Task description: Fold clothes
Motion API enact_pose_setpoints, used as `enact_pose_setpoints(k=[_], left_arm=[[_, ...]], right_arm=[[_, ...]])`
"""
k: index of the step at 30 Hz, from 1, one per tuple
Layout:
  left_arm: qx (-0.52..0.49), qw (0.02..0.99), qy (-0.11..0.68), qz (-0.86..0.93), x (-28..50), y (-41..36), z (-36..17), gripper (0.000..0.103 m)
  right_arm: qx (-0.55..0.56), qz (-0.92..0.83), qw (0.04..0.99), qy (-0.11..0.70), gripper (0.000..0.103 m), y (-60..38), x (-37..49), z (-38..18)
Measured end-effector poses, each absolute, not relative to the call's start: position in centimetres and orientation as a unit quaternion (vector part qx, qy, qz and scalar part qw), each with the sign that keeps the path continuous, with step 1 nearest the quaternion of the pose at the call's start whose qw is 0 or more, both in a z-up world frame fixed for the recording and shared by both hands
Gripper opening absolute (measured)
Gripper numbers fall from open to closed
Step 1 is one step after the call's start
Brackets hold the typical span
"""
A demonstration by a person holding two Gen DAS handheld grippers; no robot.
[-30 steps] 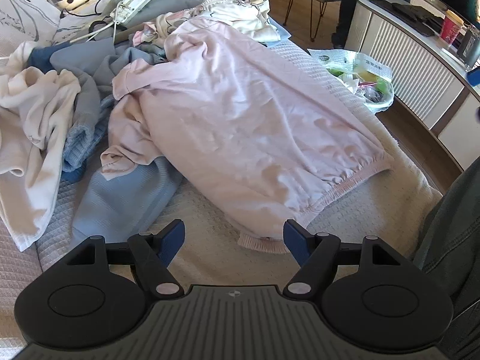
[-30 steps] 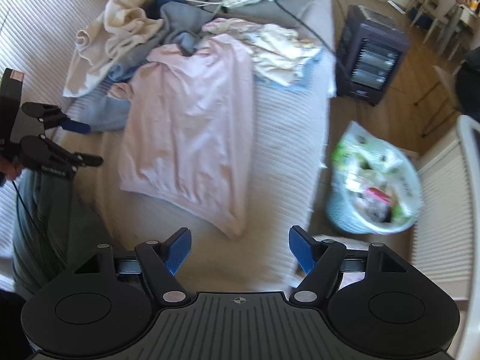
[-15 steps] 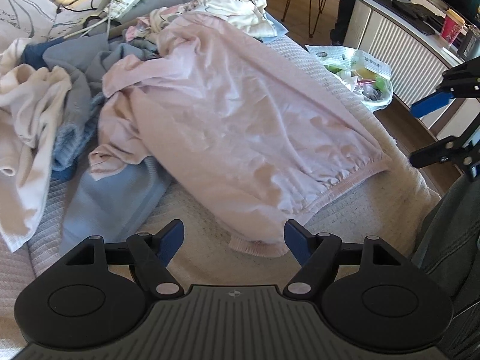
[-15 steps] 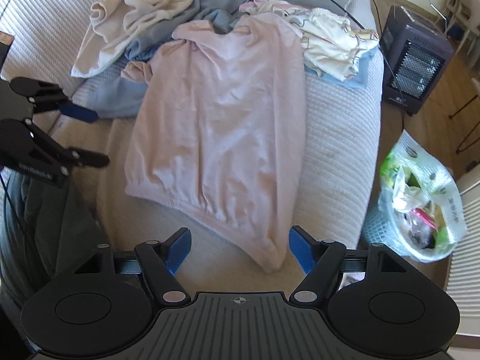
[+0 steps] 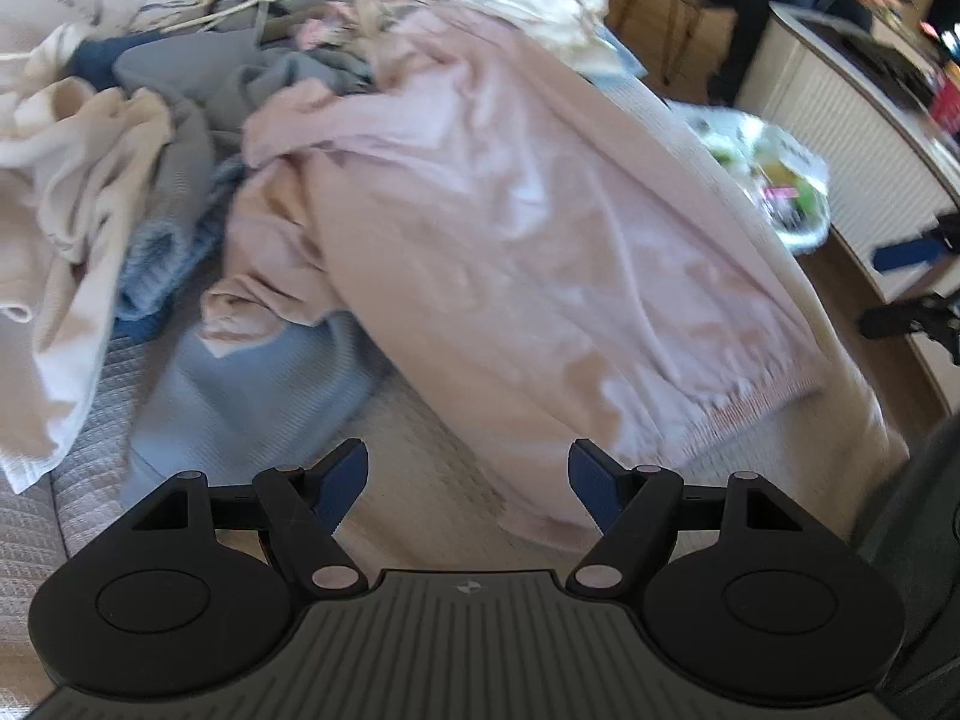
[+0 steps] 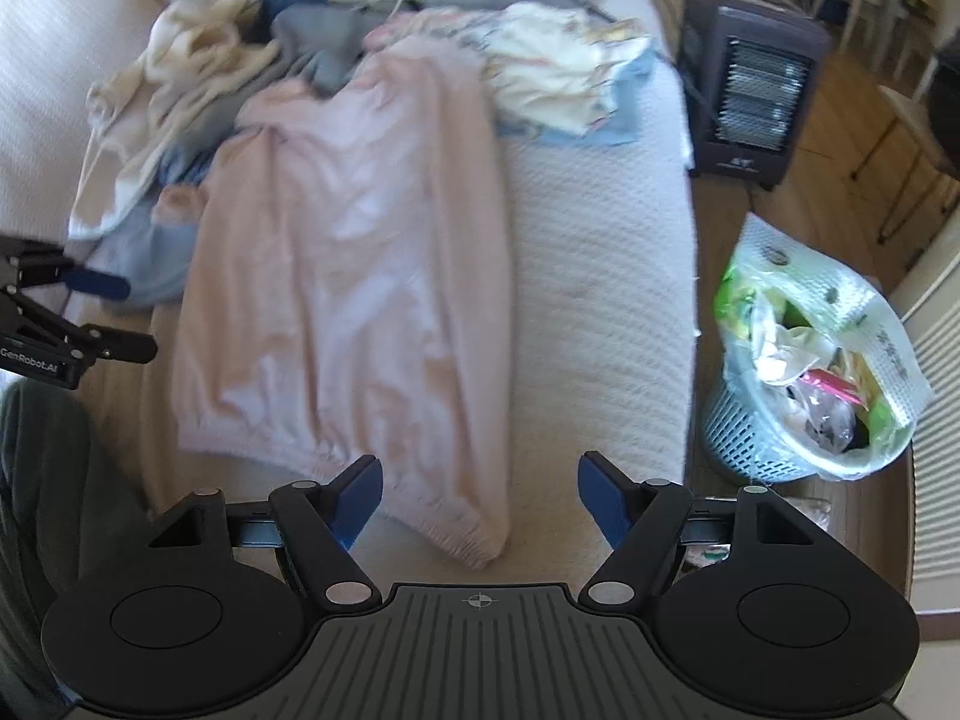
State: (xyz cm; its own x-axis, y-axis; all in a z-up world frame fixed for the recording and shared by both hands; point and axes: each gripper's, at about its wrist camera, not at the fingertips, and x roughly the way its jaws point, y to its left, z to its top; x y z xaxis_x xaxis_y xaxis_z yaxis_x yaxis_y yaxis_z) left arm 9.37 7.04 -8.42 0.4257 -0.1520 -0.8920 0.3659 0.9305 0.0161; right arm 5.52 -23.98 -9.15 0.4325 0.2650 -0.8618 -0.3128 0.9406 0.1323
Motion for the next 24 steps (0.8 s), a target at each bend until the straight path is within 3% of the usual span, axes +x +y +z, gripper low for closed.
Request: enact_pose_setpoints(k=[11,14,18,19,24], left_arm=[[0.027,0.883,0.453,-0.117,14.1,9.4,-6.0,0.071],[0.036,0.891,0.446,-0.08,16.6,9.9,-7.0,0.067],[0.048,0.891,0.45,-0.045,19.6,11.0,-8.5,0.051],[0.044,0.889,0.454,-0.044,20.1,11.3,-8.7,0.049],[0.021,0.886,0.461,-0.051,21.7,12.5,-8.7,0.05]], right_arm=[[0.065,0.198,0.866,0.455,0.074,-26.4,12.9,-6.7],[0.09,0.203,0.882,0.416,0.074,-25.6,16.2,-6.2],[0.087,0.216,0.887,0.398,0.073,-22.8,21.6,-6.5],[0.08,0.219,0.888,0.397,0.068,-21.9,23.0,-6.7],[0.038,0.242,0.877,0.413,0.063,-17.9,27.9,-8.4]])
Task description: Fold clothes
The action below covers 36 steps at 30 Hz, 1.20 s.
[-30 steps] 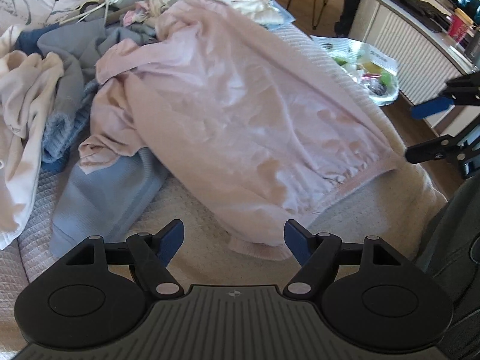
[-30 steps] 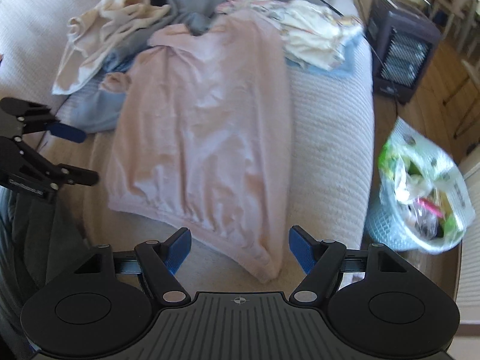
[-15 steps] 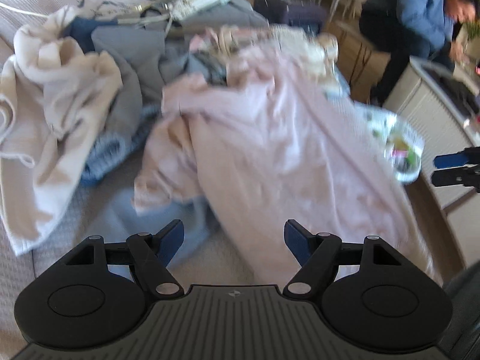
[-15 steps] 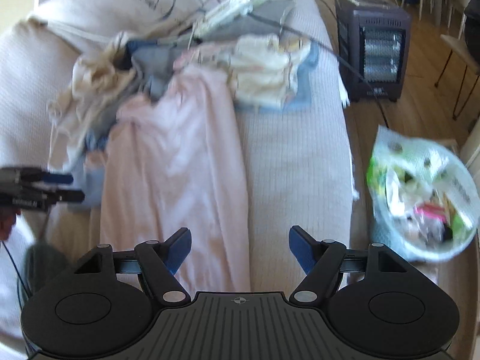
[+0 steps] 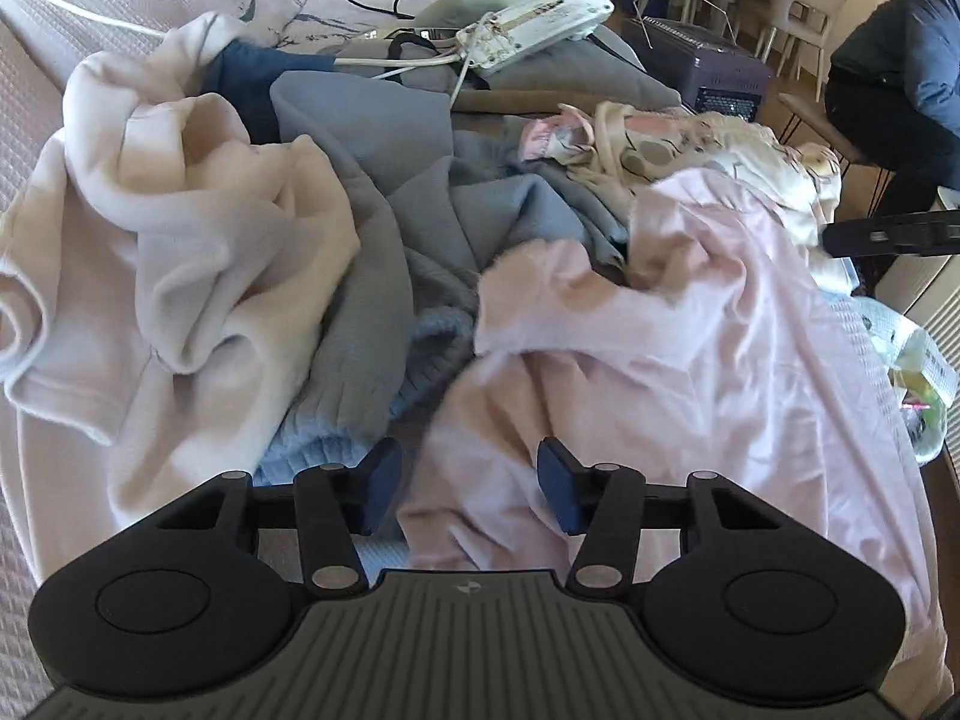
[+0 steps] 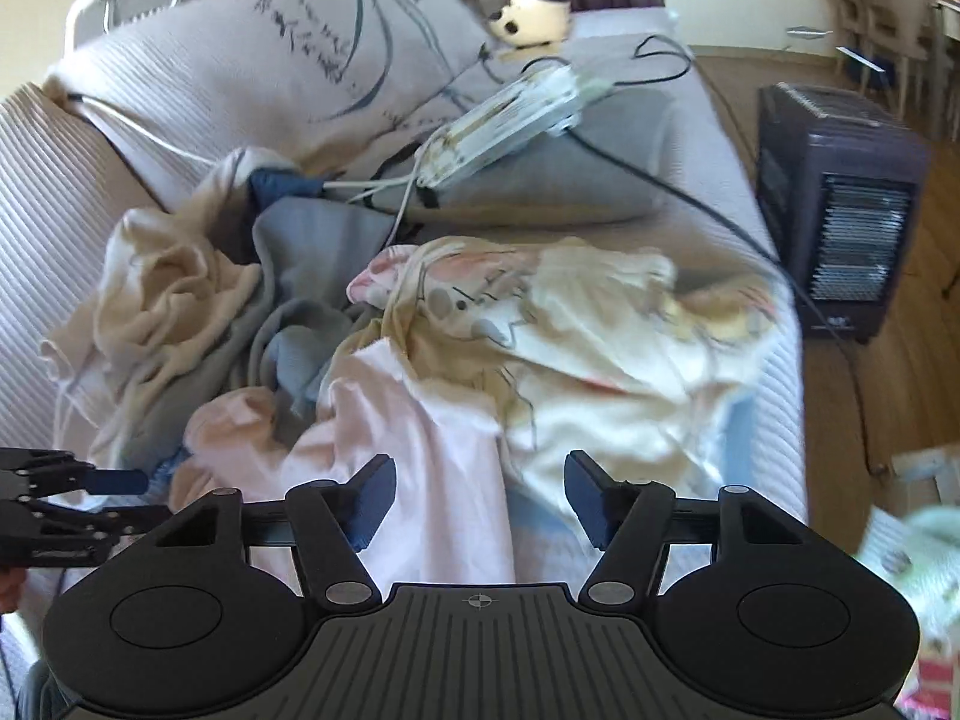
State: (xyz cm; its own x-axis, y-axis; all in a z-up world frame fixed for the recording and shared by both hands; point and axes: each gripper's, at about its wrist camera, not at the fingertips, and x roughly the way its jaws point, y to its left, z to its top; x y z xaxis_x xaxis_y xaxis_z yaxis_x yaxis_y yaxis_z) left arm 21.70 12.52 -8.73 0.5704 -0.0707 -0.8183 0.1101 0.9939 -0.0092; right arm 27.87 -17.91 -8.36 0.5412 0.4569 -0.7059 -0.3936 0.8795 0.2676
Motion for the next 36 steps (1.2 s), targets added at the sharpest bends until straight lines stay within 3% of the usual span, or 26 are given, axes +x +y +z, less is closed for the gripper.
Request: enact_pose_setpoints(k=[2,3,5,12,16,18,23,25,30,36], left_arm=[[0.013,0.886,0.46,-0.061,22.6,12.3,-8.5,0.054],[0.016,0.887,0.456,-0.064,22.9,12.0,-8.3,0.054],[0.028,0.89,0.45,-0.066,23.7,11.3,-8.0,0.054],[0.026,0.892,0.441,-0.093,24.8,10.6,-6.9,0.056],[0.039,0.887,0.452,-0.085,24.9,10.2,-8.3,0.058],[0.038,0.88,0.467,-0.08,24.6,10.2,-9.1,0.058],[0.047,0.872,0.483,-0.069,22.7,11.3,-8.8,0.06],[0.042,0.872,0.484,-0.068,21.7,12.2,-8.2,0.06],[0.041,0.871,0.486,-0.058,18.5,12.6,-7.7,0.063],[0.03,0.85,0.512,-0.121,12.8,9.8,-8.9,0.063]], right_arm=[[0.022,0.248,0.872,0.421,0.06,-16.4,29.4,-9.1],[0.016,0.249,0.87,0.425,0.053,-15.9,29.9,-9.5],[0.014,0.247,0.866,0.435,0.002,-15.1,30.9,-10.1],[-0.038,0.178,0.899,0.399,0.003,-19.4,30.9,-5.7],[-0.058,0.089,0.91,0.401,0.003,-23.2,32.2,-5.9],[-0.048,0.067,0.9,0.429,0.009,-24.3,33.1,-7.7],[-0.062,0.028,0.895,0.44,0.044,-24.8,31.4,-8.1],[-0.062,0.041,0.9,0.43,0.051,-25.2,29.8,-6.9],[-0.055,0.095,0.899,0.423,0.052,-24.7,24.6,-4.7],[-0.063,0.191,0.867,0.455,0.052,-21.6,15.5,-6.8]])
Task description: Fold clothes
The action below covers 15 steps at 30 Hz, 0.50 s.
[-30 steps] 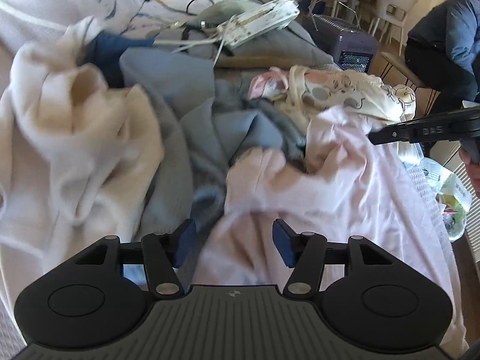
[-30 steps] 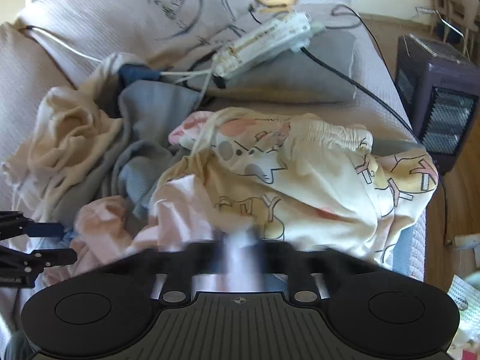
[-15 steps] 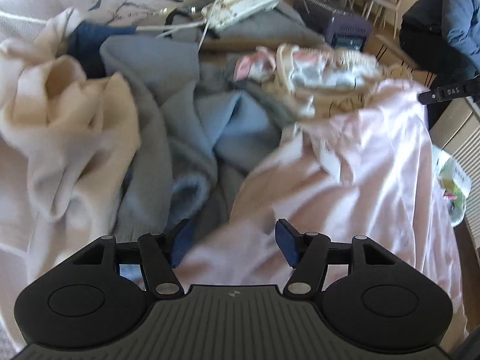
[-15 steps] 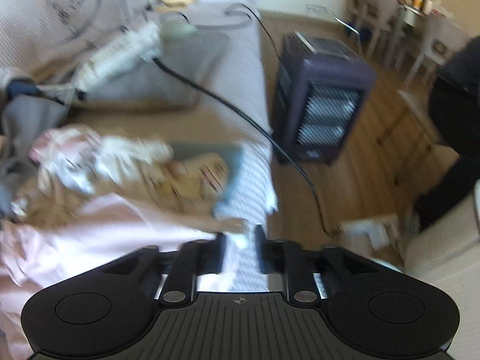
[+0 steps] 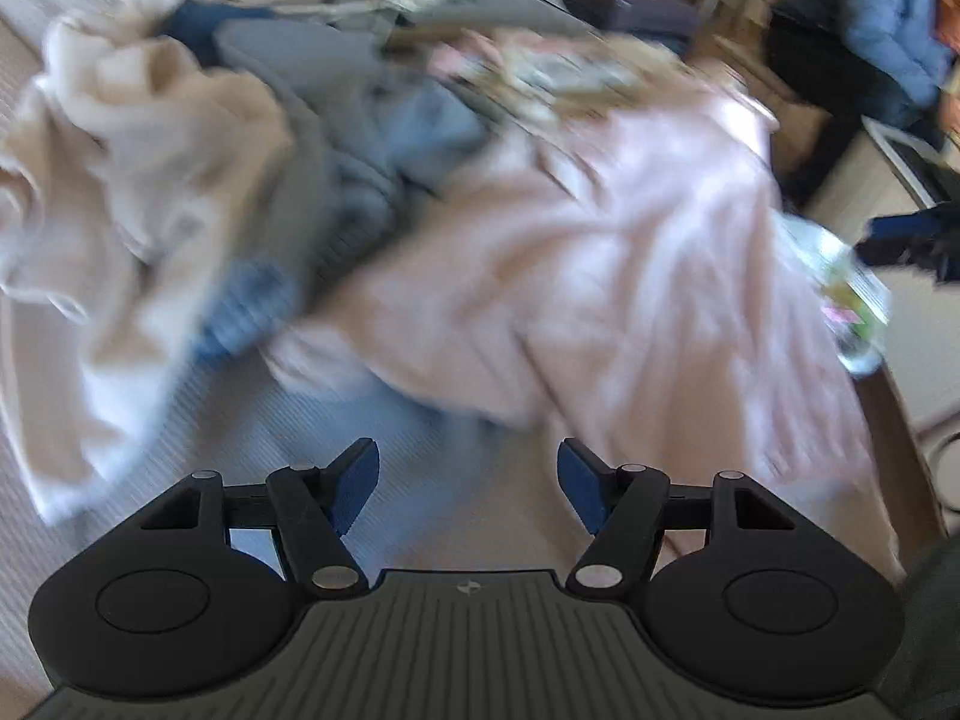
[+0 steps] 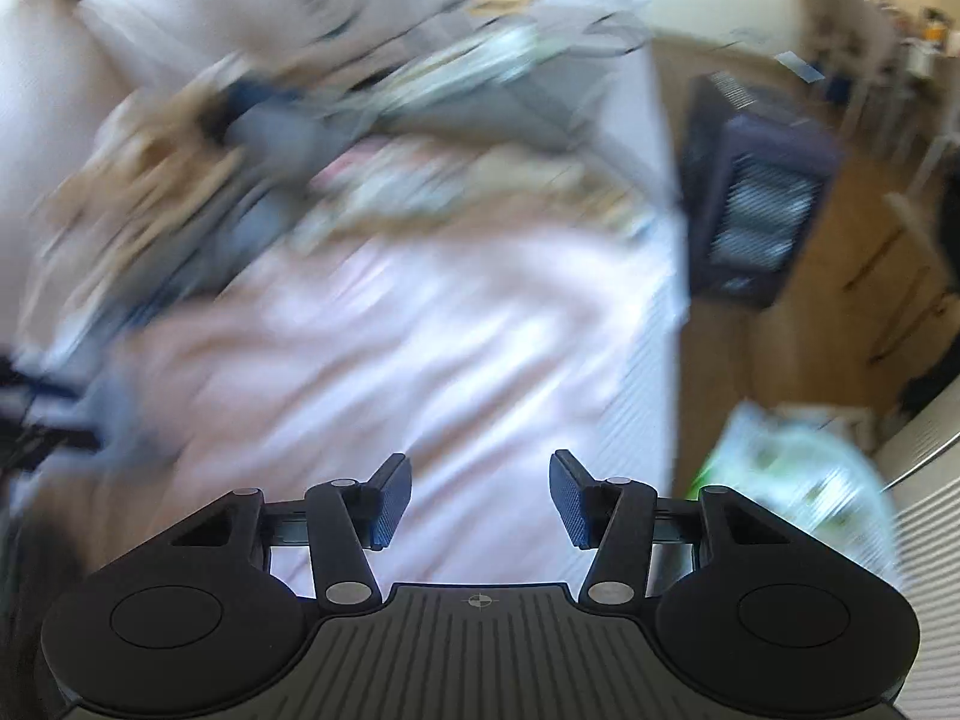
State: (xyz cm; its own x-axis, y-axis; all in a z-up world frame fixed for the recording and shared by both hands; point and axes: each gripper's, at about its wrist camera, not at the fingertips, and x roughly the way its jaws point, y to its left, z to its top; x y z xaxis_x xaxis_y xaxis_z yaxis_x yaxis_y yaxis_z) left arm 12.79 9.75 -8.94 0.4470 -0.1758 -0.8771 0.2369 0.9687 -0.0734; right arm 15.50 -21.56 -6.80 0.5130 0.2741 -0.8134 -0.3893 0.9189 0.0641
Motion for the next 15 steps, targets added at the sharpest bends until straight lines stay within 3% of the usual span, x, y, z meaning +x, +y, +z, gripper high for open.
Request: enact_pose_setpoints(k=[4,9,15], left_arm=[[0.044,0.826,0.536,-0.169,8.7,6.5,-11.2,0.064],[0.143,0.811,0.533,-0.193,4.7,2.4,-13.7,0.07],[0.141,0.809,0.539,-0.186,5.1,0.9,-15.6,0.07]], right_arm=[[-0.132,0.246,0.849,0.448,0.052,-19.1,9.5,-9.1],[-0.187,0.243,0.825,0.475,0.052,-19.1,5.5,-11.3],[-0.171,0.22,0.816,0.507,0.051,-19.9,4.7,-12.5]])
